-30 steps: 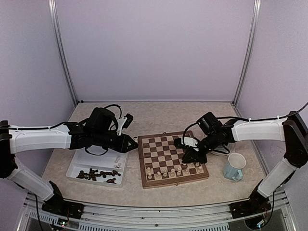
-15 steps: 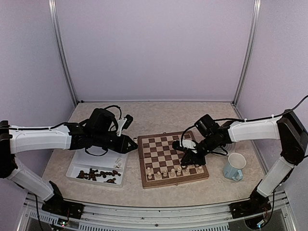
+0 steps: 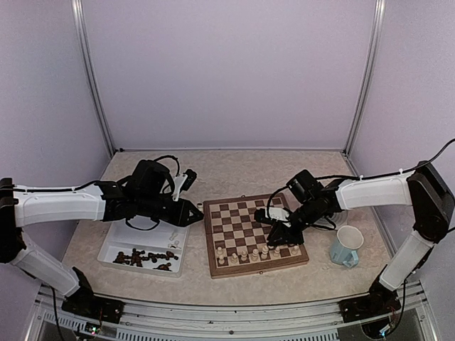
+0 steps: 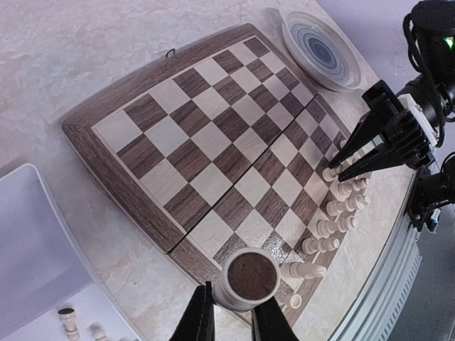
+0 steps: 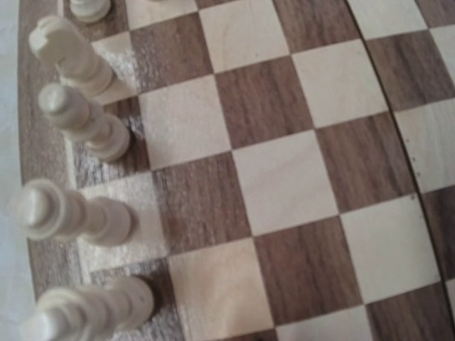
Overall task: Set up the chess pieces on the board
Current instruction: Place the pawn at f2, then pass from the left arm to the right
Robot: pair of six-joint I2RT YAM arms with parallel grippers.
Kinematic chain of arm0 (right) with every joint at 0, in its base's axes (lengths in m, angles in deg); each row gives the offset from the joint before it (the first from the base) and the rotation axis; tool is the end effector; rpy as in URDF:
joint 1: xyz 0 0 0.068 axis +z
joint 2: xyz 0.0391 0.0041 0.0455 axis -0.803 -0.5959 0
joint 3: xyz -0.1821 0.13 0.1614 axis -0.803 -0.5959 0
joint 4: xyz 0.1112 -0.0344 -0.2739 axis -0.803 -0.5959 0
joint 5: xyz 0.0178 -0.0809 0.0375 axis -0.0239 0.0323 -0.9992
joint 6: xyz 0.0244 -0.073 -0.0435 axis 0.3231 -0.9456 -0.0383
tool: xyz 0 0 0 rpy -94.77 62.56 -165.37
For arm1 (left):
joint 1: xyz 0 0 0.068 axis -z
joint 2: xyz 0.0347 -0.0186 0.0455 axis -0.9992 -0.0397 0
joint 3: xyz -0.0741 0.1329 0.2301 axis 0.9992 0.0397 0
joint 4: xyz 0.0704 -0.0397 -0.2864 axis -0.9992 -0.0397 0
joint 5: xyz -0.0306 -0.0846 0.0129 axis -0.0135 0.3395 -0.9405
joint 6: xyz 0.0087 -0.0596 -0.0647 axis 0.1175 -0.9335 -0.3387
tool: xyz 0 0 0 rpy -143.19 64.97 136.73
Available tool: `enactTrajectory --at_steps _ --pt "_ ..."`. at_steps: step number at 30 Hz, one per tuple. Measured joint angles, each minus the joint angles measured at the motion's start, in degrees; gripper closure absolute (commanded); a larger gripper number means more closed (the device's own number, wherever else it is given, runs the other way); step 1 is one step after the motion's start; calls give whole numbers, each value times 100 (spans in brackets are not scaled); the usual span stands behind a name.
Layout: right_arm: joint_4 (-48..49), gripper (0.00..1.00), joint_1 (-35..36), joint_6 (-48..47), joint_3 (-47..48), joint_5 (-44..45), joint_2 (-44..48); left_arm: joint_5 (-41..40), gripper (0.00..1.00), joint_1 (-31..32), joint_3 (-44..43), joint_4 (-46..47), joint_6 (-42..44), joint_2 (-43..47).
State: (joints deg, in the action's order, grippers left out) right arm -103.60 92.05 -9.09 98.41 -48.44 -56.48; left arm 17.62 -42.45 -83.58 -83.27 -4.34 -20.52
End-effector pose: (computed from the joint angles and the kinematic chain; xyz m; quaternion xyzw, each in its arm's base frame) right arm 0.2499 0.2511 0.1119 -0.6154 0.7124 0.2636 0.2106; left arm 0.2430 -0.2705 0.1877 0.2313 0.8719 -0.3168 0.2932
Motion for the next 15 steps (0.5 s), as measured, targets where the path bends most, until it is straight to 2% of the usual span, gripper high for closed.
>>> enactTrajectory --at_steps 9,15 --pt "-149 77 0 9 52 11 0 4 91 0 2 0 0 -2" --pt "-614 72 0 -33 686 37 22 225 91 0 -2 -7 26 -52"
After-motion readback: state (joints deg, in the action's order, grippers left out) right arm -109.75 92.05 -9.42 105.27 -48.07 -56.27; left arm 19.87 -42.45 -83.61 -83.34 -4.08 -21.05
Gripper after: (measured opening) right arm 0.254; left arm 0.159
